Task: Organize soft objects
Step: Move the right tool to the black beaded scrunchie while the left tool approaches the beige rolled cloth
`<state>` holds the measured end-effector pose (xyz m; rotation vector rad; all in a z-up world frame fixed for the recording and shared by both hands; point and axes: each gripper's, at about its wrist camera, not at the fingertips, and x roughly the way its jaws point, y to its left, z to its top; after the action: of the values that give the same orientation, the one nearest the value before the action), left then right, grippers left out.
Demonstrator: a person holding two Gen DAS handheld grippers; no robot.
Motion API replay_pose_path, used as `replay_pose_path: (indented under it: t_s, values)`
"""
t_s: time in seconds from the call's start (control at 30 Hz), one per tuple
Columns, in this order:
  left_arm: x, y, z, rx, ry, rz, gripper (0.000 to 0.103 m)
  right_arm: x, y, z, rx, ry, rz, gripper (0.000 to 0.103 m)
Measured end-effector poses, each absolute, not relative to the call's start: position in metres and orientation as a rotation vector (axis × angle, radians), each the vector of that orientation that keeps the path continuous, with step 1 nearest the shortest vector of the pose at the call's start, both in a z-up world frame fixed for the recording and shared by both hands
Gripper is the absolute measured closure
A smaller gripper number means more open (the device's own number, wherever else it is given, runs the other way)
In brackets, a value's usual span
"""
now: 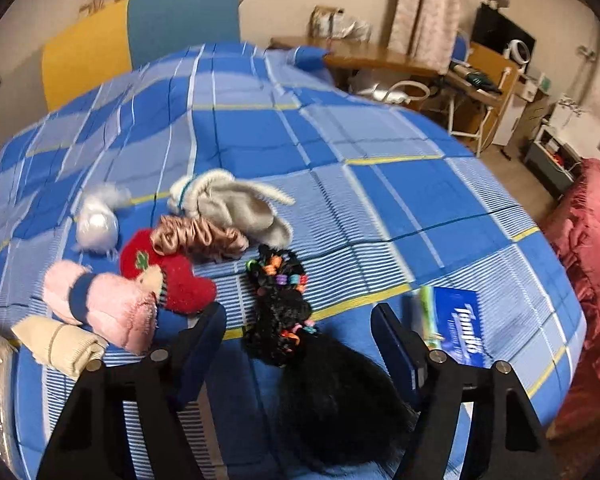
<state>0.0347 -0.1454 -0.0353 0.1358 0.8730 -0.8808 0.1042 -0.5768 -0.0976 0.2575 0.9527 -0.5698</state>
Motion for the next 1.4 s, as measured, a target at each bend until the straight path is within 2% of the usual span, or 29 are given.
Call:
replay_pose_path:
  t_s: [0.07,0.13,0.43,0.73,1.07,1.17,1.4]
  values:
    - [0.035,-0.153,-0.034,0.140,0.871,-0.890,0.028,0.109,-0.578,-0.105,0.261,0.985,-0.561,0.037]
    - [0.035,-0.162,-0.032,0.146,0.867,-0.905,0.028,0.112,-0.579,-0.112,0.298,1.015,-0.533,0.048]
    - [0.030,-0.202,-0.027,0.175,0.864,-0.971,0.028,0.112,-0.579,-0.121,0.333,1.074,-0.513,0.067]
    - [0.041,-0.244,-0.002,0.233,0.830,-0.965,0.028,0.096,-0.592,-0.108,0.481,1.008,-0.487,0.070]
    - [0.096,-0.325,0.006,0.321,0.911,-0.920,0.028,0.089,-0.591,-0.099,0.552,0.945,-0.447,0.070]
    - [0.111,-0.356,-0.001,0.392,0.925,-0.912,0.028,0.087,-0.597,-0.102,0.587,0.941,-0.458,0.070]
    - [0.159,-0.425,-0.056,0.610,1.105,-0.865,0.028,0.087,-0.603,-0.107,0.642,0.946,-0.448,0.070]
